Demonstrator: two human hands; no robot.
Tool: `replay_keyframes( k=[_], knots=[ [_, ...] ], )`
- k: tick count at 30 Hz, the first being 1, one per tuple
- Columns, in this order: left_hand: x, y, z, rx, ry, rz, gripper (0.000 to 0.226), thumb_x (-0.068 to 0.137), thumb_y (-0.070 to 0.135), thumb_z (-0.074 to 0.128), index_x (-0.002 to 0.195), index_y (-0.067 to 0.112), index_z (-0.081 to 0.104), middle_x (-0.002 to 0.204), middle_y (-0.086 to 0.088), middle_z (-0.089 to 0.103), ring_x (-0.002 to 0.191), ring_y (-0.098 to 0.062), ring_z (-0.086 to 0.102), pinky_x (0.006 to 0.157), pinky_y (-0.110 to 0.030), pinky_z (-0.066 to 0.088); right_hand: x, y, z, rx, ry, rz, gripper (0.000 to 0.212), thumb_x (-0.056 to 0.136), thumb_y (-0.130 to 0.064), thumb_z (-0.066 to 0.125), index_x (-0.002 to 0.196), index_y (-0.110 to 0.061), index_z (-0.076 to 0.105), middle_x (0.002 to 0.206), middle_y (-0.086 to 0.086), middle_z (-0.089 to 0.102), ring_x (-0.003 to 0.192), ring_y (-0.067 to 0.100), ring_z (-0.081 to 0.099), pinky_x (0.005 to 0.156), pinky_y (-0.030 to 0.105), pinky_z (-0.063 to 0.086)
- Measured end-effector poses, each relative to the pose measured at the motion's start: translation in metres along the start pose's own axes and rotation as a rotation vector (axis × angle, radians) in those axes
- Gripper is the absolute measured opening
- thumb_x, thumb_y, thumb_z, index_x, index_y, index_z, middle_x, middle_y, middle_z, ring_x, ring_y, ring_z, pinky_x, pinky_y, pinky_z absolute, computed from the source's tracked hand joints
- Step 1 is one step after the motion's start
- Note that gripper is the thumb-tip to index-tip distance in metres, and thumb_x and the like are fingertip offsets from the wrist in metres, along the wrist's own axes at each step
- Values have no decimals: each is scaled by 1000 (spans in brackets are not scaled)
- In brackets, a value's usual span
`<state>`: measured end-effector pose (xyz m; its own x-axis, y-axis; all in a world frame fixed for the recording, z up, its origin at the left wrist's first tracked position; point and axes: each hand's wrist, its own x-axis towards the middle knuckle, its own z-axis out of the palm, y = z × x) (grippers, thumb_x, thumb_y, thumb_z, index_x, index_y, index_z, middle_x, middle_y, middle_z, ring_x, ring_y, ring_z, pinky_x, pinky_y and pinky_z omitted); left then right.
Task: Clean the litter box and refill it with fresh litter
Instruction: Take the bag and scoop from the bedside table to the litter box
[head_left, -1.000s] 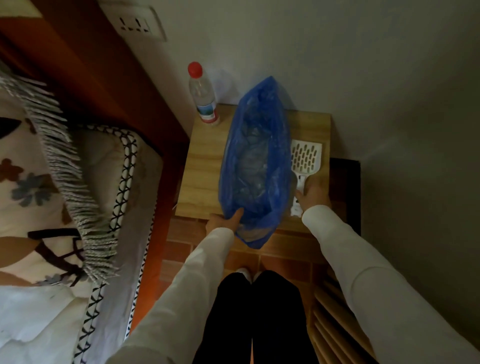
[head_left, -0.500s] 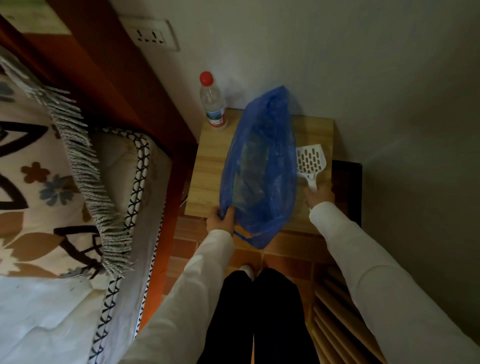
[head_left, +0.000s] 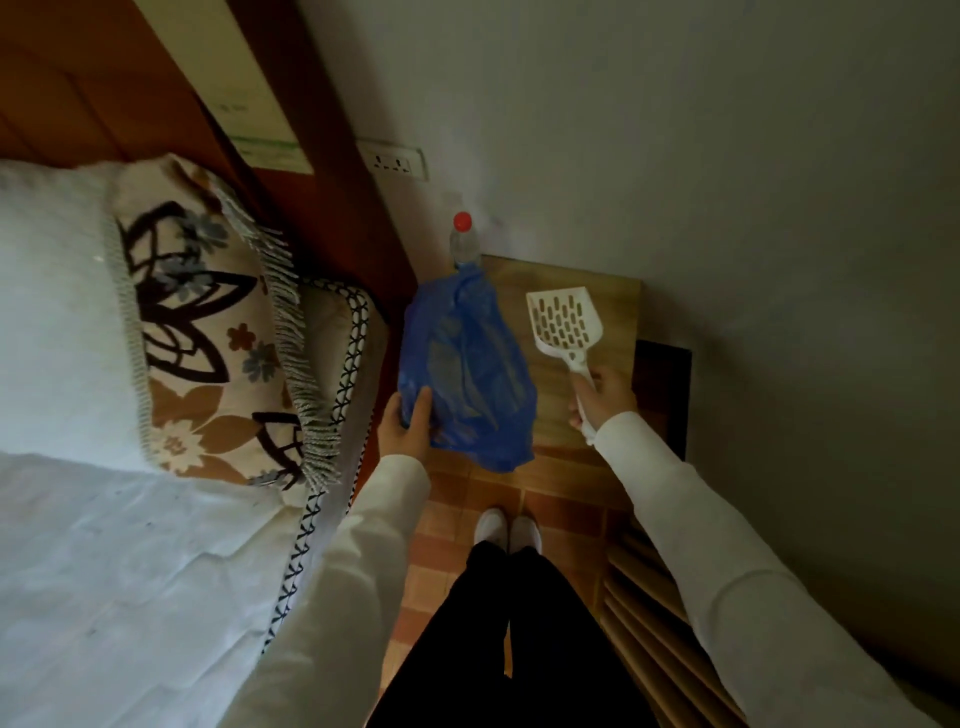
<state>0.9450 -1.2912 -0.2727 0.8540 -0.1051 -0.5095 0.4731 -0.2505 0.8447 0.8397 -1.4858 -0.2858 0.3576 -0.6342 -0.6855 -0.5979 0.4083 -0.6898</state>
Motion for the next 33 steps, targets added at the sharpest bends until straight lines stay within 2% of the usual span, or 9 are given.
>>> replay_keyframes(
  k=[3,7,11,14,18,22,25,28,33],
  knots=[
    [-24,21,-31,-65,-35,7,3,89,20,62,88,23,61,91,-8,66,95,-29,61,88,-46,49,-43,-17,4,12,-89,-43,12,96,-23,51,102,-13,53,67,5,48,52,14,44,45,23,37],
    [-53,39,-62,-159,-25,32,18,92,18,57,110,14,59,113,-14,64,106,-29,60,94,-45,49,-80,-31,9,-53,-166,-127,9,97,-23,51,102,-16,53,68,4,49,52,14,45,45,23,38],
    [-88,43,-90,-181,46,124,10,92,16,57,96,24,59,99,2,65,96,-15,61,87,-32,51,-107,-37,16,-136,-251,-194,16,96,-29,51,107,-17,53,71,6,52,52,15,46,45,24,41],
    [-113,35,-109,-199,157,165,12,91,19,59,103,21,59,100,3,64,92,-9,61,81,-22,53,-121,-39,22,-202,-319,-232,22,96,-32,52,111,-16,53,72,5,53,54,16,49,49,26,42],
    [-153,18,-127,-262,323,188,7,90,20,60,92,27,61,97,1,65,101,-22,60,89,-39,49,-143,-38,25,-354,-436,-317,22,94,-38,53,106,-20,56,75,3,58,62,18,54,57,30,45],
    [-201,-7,-141,-355,500,264,12,88,19,62,77,21,58,75,3,60,76,-13,56,73,-34,46,-171,-37,31,-481,-587,-410,13,95,-27,53,96,-14,57,68,4,54,55,16,51,51,25,44],
    [-237,-29,-153,-406,648,292,11,82,22,64,73,19,57,60,16,60,64,1,51,63,-18,43,-200,-34,40,-519,-718,-411,14,97,-20,51,84,-15,51,60,4,48,44,14,43,39,18,36],
    [-273,-50,-167,-443,797,300,20,71,38,64,70,20,56,58,17,55,64,-2,47,61,-17,39,-224,-22,54,-597,-847,-443,9,97,-18,50,95,-8,50,61,7,48,43,17,41,41,23,34],
    [-333,-85,-190,-593,1010,303,21,67,40,64,67,21,56,59,11,50,63,-9,43,58,-20,36,-264,10,85,-722,-1037,-485,13,95,-19,53,100,-7,53,58,9,51,37,20,41,36,23,34]
  ],
)
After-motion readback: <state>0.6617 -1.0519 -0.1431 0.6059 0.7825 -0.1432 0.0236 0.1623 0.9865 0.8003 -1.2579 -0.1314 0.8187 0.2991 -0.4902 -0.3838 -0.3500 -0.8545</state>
